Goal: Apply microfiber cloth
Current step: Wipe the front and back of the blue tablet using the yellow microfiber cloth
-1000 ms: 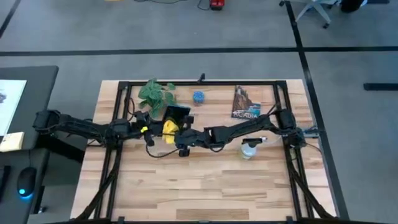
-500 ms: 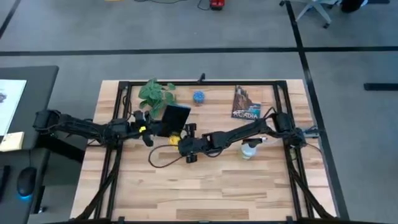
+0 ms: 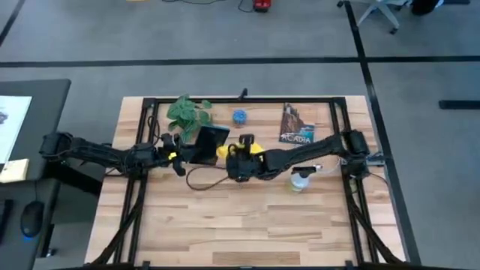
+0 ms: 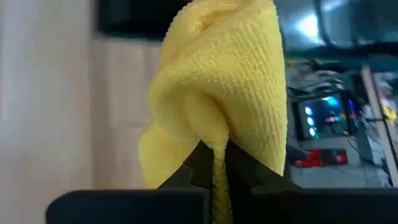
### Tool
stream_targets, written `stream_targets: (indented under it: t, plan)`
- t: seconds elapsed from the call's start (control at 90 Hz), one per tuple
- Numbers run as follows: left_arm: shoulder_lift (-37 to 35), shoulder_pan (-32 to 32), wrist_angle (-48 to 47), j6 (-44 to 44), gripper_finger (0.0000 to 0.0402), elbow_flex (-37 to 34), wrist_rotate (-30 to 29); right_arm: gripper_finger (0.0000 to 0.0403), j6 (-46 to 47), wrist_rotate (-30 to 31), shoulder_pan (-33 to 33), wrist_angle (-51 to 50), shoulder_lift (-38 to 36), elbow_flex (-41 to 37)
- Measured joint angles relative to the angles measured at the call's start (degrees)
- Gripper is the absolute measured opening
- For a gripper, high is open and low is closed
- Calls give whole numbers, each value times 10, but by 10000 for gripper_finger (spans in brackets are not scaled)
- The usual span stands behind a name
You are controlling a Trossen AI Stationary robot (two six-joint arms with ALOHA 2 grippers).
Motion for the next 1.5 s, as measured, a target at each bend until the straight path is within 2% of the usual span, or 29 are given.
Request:
stream_targets:
  t: [0.167, 0.344, 0.456, 0.556, 0.7, 0.9, 1.211, 1.356, 1.5]
  plan:
    - [0, 0, 2, 3, 11, 0, -9, 1, -36, -11, 6, 107, -13, 1]
    - [0, 0, 7, 4, 11, 0, -21, 1, -101, -133, 7, 259, 16, 3]
    - [0, 0, 14, 4, 11, -1, -21, 1, -141, -167, 3, 339, 53, 1]
    - [0, 0, 22, 4, 11, -1, -21, 1, -167, -168, -5, 377, 84, 1]
    - [1, 0, 11, 4, 11, -1, -24, 1, -143, -167, -20, 340, 110, 1]
    - [1, 1, 8, 4, 11, -2, -28, 1, -97, -125, -21, 216, 103, 2]
    - [0, 0, 4, -2, 11, -1, -15, 1, -8, 35, -14, -13, 53, 1]
    - [0, 0, 3, -1, 11, -1, -15, 1, 68, 123, -12, -57, 16, 1]
    - [0, 0, 1, 0, 11, -1, -19, 1, 116, 181, -14, -37, -31, 1]
